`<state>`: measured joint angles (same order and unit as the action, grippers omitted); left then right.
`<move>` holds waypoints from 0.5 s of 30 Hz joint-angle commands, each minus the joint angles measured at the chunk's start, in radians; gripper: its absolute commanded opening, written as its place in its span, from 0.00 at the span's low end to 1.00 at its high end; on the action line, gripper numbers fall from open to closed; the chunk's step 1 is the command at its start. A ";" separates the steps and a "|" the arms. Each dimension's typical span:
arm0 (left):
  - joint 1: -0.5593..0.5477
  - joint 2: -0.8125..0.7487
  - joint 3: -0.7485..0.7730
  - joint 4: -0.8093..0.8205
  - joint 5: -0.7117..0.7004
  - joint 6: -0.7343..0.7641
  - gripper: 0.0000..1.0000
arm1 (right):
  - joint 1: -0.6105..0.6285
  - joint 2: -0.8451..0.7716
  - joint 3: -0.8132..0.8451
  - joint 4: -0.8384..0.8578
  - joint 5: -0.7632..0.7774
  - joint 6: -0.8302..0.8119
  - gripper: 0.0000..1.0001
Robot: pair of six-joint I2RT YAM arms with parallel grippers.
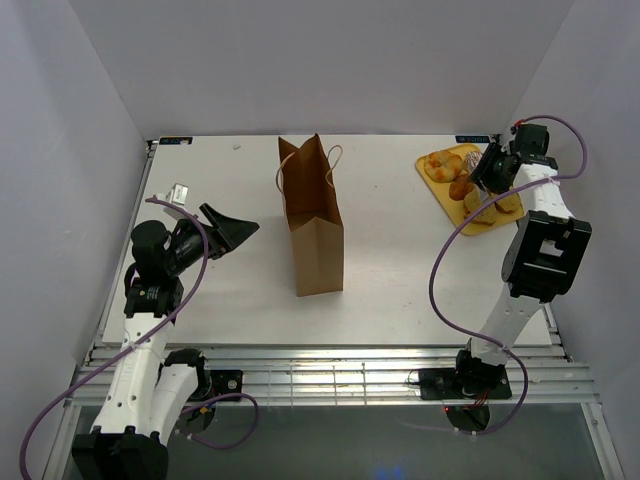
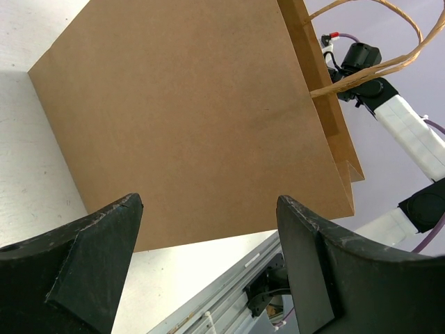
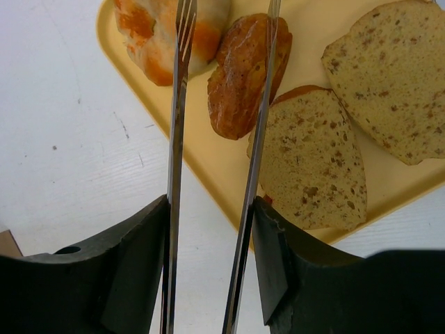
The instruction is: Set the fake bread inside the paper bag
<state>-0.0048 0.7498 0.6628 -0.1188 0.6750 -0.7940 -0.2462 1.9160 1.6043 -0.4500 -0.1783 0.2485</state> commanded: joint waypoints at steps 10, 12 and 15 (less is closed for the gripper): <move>0.003 -0.024 0.023 0.015 0.035 0.007 0.88 | 0.013 -0.034 -0.046 -0.044 0.074 -0.052 0.54; 0.003 -0.027 0.026 0.011 0.035 0.007 0.88 | 0.016 -0.028 -0.044 -0.046 0.066 -0.058 0.54; 0.003 -0.029 0.031 0.007 0.035 0.012 0.88 | 0.028 -0.018 -0.037 -0.039 0.062 -0.058 0.53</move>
<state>-0.0048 0.7376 0.6628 -0.1192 0.6945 -0.7940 -0.2333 1.9141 1.5532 -0.4992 -0.1177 0.2115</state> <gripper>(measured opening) 0.884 0.537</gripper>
